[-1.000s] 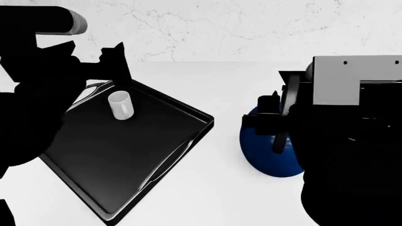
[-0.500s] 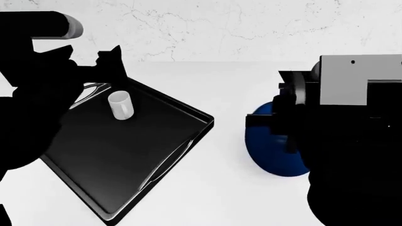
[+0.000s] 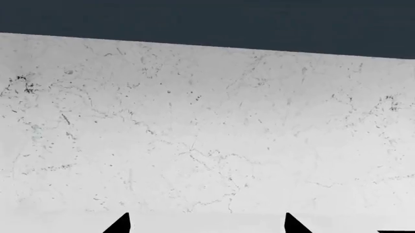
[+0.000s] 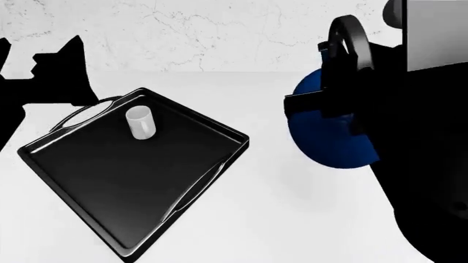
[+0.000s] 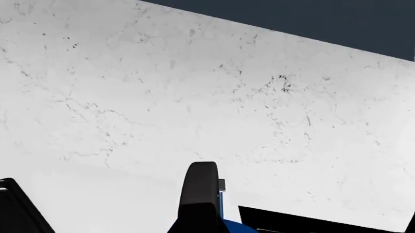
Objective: Pick the kettle from the counter and place it on the tray. Then pick the mug from the cabinet and place it on the tray. Then close the cabinet doors.
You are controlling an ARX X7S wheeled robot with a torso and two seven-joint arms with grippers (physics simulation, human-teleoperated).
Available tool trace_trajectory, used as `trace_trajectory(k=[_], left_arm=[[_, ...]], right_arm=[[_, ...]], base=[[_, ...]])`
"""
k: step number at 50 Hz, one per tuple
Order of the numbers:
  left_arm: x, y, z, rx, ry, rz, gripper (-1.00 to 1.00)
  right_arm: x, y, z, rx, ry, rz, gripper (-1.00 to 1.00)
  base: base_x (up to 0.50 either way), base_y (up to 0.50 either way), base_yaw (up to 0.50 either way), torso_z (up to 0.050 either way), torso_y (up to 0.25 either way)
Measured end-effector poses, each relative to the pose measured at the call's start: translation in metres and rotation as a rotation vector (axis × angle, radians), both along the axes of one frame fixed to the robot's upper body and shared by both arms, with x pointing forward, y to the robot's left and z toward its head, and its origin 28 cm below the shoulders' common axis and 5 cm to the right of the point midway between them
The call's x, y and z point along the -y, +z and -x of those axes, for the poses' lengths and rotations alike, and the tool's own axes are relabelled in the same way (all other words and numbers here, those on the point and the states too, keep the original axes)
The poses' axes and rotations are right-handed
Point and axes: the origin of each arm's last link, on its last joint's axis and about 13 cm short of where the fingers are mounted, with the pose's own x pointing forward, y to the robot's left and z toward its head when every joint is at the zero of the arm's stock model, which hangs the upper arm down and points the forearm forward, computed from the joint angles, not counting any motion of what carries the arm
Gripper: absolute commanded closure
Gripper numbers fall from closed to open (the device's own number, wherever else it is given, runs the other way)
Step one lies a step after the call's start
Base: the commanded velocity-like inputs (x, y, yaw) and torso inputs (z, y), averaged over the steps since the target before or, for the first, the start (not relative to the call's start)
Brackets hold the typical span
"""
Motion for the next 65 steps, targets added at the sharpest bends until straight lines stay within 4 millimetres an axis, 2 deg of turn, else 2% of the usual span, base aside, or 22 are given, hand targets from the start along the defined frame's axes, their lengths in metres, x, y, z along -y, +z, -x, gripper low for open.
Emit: trace_trajectory(k=[8,17,25,36,45,65], left_arm=[[-0.007,-0.002,0.019,0.032,0.021,0.004,-1.00],[-0.012,-0.007,0.028,0.040,0.038,0.011,-1.00],[-0.016,-0.014,0.031,0.035,0.050,0.021,-1.00],[-0.020,-0.018,0.033,0.027,0.065,0.033,-1.00],[-0.023,-0.020,0.033,0.021,0.073,0.041,-1.00],[-0.029,-0.028,0.033,0.007,0.085,0.071,-1.00]], right_arm=[[-0.015,0.014,0.000,0.073,0.119,0.031,1.00],[-0.041,0.016,-0.008,0.100,0.282,0.041,1.00],[-0.068,0.006,-0.013,0.091,0.420,0.043,1.00],[-0.099,-0.010,-0.008,0.067,0.572,0.031,1.00],[-0.119,-0.018,-0.008,0.052,0.652,0.010,1.00],[-0.153,-0.032,-0.026,0.001,0.738,-0.040,1.00]], base=[[0.00,0.00,0.00,0.000,0.001],[0.00,0.00,0.00,0.000,0.001],[0.00,0.00,0.00,0.000,0.001],[0.00,0.00,0.00,0.000,0.001],[0.00,0.00,0.00,0.001,0.001],[0.00,0.00,0.00,0.001,0.001]])
